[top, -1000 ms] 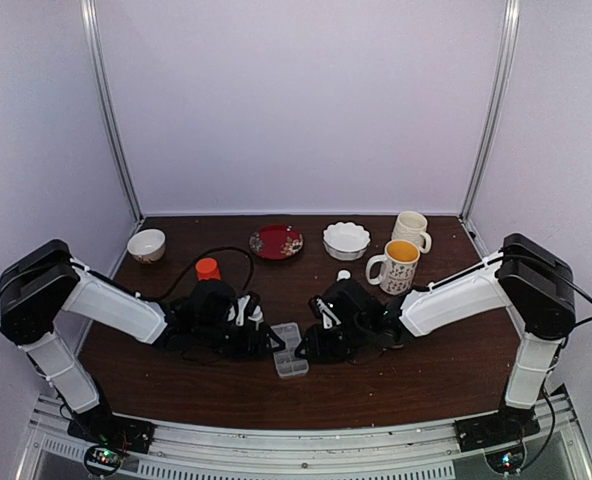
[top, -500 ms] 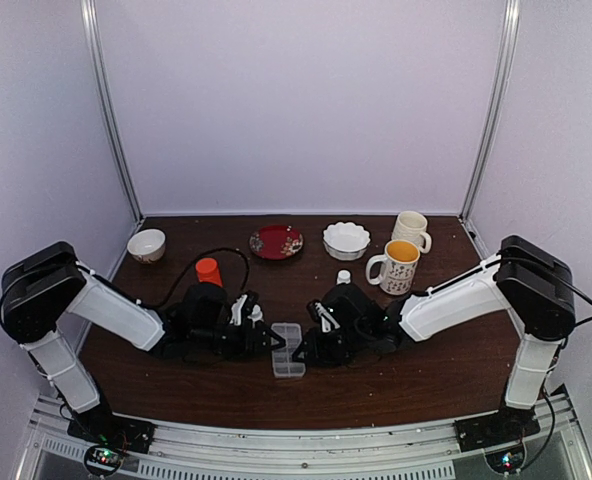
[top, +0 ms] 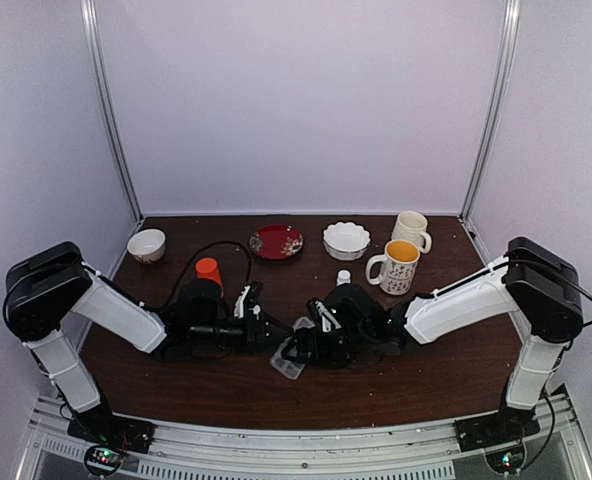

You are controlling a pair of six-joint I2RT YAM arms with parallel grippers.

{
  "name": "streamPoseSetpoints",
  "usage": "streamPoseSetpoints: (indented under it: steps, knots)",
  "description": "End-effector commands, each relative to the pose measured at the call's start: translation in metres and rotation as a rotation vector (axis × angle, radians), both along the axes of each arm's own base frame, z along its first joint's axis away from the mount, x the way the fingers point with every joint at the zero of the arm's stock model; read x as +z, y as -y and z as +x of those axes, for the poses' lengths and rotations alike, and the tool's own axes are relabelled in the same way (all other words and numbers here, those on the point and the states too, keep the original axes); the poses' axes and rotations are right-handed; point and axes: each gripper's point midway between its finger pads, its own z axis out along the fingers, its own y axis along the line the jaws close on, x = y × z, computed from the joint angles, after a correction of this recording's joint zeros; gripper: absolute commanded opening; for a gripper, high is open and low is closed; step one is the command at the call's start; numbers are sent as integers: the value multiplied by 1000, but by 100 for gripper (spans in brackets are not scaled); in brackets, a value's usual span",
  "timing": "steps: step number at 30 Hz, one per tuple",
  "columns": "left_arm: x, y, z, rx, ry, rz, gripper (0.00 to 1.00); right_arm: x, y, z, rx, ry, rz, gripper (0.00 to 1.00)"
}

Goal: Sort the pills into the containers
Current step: Adjust the pill container at the center of the board.

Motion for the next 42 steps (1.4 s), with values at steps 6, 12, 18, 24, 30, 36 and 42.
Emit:
streamPoseSetpoints:
  steps: [6,12,18,24,30,36,42]
  knots:
    - [14,17,-14,-71,6,-83,47,6,-5,4,-57,14,-2,84]
    - [11,16,-18,-70,-12,-100,47,15,-11,2,-93,-15,126,92]
    - [11,16,-20,-66,-25,-115,47,11,-7,10,-172,-37,138,93]
    - [11,15,-23,-66,-33,-124,46,10,7,21,-292,-64,209,90]
    - [10,13,-25,-64,-41,-131,45,12,17,25,-332,-53,216,92]
    - [10,12,-25,-59,-45,-134,45,15,25,32,-384,-50,246,94]
    - [15,8,-24,-45,-25,-147,40,10,22,32,-343,-35,150,92]
